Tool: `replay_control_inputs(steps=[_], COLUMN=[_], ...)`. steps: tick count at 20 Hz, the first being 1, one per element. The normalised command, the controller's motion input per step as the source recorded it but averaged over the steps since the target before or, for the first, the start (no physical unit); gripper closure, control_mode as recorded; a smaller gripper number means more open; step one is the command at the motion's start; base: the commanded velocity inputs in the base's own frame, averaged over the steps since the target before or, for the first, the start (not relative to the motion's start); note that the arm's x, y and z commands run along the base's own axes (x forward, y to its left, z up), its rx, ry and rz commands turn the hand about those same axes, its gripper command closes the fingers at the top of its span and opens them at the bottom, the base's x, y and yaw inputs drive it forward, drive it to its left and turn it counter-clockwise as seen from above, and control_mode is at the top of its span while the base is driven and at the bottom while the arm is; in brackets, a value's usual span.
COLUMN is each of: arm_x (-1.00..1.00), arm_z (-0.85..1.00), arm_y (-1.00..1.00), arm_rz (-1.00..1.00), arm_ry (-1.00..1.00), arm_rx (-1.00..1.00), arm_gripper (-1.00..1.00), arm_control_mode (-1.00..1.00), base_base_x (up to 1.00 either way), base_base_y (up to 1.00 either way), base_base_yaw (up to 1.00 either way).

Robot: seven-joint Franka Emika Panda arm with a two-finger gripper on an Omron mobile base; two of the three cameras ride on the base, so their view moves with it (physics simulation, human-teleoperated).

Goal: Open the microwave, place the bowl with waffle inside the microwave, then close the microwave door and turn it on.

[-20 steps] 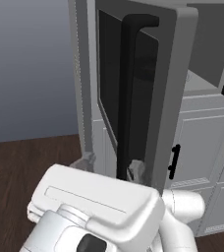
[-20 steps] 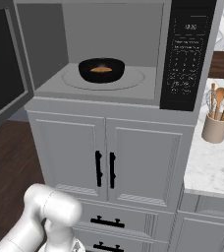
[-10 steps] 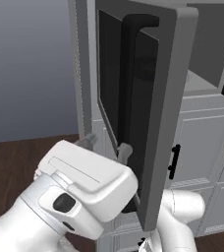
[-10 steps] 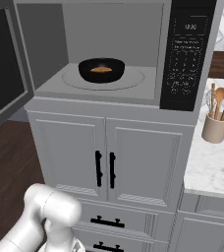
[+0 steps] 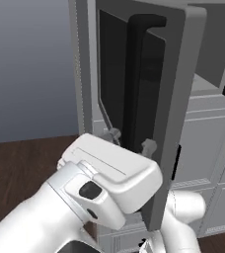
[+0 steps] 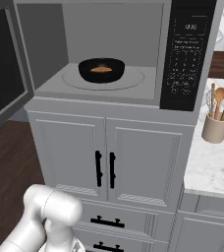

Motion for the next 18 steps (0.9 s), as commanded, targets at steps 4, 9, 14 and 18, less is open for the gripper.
replay_control_inputs(steps=[4,9,14,18], arm_x=[0.02,0.00,0.01,0.07], arm_z=[0.10,0.06,0.04,0.03], arm_y=[-0.66,-0.67,-0.66,-0.68], arm_rz=[0.00,0.00,0.00,0.00], arm_ry=[0.00,0.00,0.00,0.01], arm_rx=[0.00,0.00,0.00,0.00], arm_gripper=[-1.00,-1.00,-1.00,-1.00], arm_control_mode=[-1.00,-1.00,-1.00,-1.00], base_base_x=[0.00,0.00,0.00,0.00], base_base_y=[0.00,0.00,0.00,0.00], base_base_yaw=[0.00,0.00,0.00,0.00])
